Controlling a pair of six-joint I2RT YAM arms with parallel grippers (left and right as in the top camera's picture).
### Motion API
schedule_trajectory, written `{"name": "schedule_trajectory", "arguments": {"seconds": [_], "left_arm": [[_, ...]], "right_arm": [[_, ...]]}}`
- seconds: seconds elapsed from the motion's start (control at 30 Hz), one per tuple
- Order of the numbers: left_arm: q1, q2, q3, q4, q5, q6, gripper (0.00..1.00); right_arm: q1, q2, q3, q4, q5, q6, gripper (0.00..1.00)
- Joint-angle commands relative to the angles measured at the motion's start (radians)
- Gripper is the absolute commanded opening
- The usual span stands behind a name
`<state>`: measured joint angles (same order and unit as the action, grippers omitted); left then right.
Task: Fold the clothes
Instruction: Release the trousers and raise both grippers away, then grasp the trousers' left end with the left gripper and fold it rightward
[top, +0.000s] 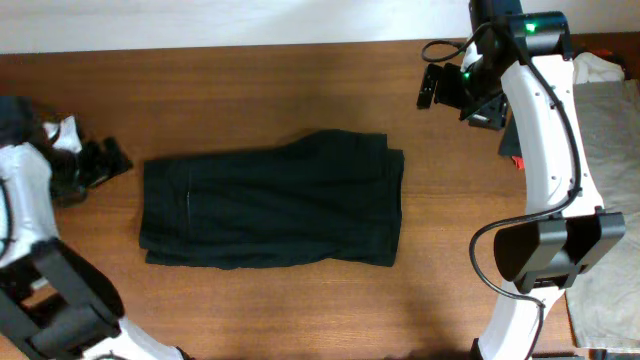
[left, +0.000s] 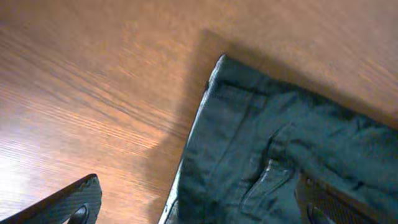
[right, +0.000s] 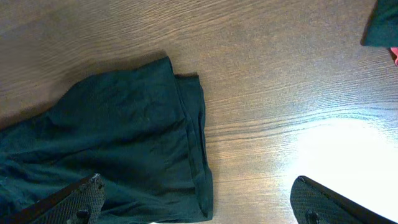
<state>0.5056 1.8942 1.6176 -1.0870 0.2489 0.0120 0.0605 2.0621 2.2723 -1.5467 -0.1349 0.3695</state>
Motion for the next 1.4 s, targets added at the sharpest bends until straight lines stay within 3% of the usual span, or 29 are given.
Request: {"name": "schedule_trajectory", "arguments": {"seconds": [0.0,0.07,0.27,0.3,0.33,0.4,0.43,0.47,0.53,0.57,0.67,0.73,0.77,0.83,0.97,1.07,1.37], "left_arm": [[0.025,0.139,-0.018,-0.026,0.159,0.118,0.99],[0.011,0.236,-0.034,-0.042,0.257,0.186,0.99],[-0.016,0.319,-0.137,-0.013,0.261,0.215,0.97],[-0.029,0.319,-0.158,-0.013,0.261,0.216,0.89],[-0.051,0.319,-0.175,-0.011,0.260,0.222,0.64],[-0.079,0.319,-0.178,-0.010,0.260,0.222,0.29],[-0.087,0.318,-0.178,-0.010,0.260,0.222,0.04],[-0.087,0.318,-0.176,-0.010,0.260,0.221,0.01],[-0.077,0.318,-0.157,-0.012,0.246,0.195,0.00],[-0.058,0.318,-0.106,-0.034,0.187,0.113,0.01],[-0.044,0.300,0.252,-0.293,0.160,0.077,0.00],[-0.102,0.251,0.507,-0.491,0.015,0.017,0.01],[-0.142,0.213,0.581,-0.544,-0.063,-0.023,0.00],[-0.215,0.149,0.607,-0.601,-0.082,-0.063,0.00],[-0.476,0.055,0.607,-0.568,-0.083,-0.103,0.01],[-0.644,0.081,0.605,-0.524,-0.086,-0.124,0.01],[-0.927,0.309,0.602,-0.400,-0.002,-0.188,0.01]], "right_arm": [[0.005,-0.001,0.019,0.010,0.013,0.002,0.99],[0.005,-0.001,0.019,0.010,0.016,0.001,0.99],[0.005,-0.001,0.019,0.026,0.016,0.002,0.99],[0.005,-0.001,0.019,0.027,0.016,0.002,0.99],[0.005,-0.001,0.019,0.026,0.016,0.001,0.99],[0.005,-0.001,0.019,0.024,0.016,0.001,0.99],[0.005,-0.001,0.019,0.024,0.016,0.001,0.99],[0.005,-0.001,0.019,0.024,0.016,0.002,0.99],[0.005,-0.001,0.019,0.025,0.016,0.002,0.99],[0.005,-0.001,0.019,0.024,0.016,0.002,0.99],[0.005,-0.001,0.019,0.025,0.016,0.002,0.99],[0.005,-0.001,0.019,0.024,0.016,0.002,0.99],[0.005,-0.001,0.019,0.025,0.016,0.002,0.98],[0.005,-0.001,0.019,0.025,0.016,0.002,0.99],[0.005,-0.001,0.019,0.025,0.016,0.002,0.99],[0.005,-0.001,0.019,0.025,0.016,0.002,0.99],[0.005,-0.001,0.019,0.025,0.016,0.002,0.99]]}}
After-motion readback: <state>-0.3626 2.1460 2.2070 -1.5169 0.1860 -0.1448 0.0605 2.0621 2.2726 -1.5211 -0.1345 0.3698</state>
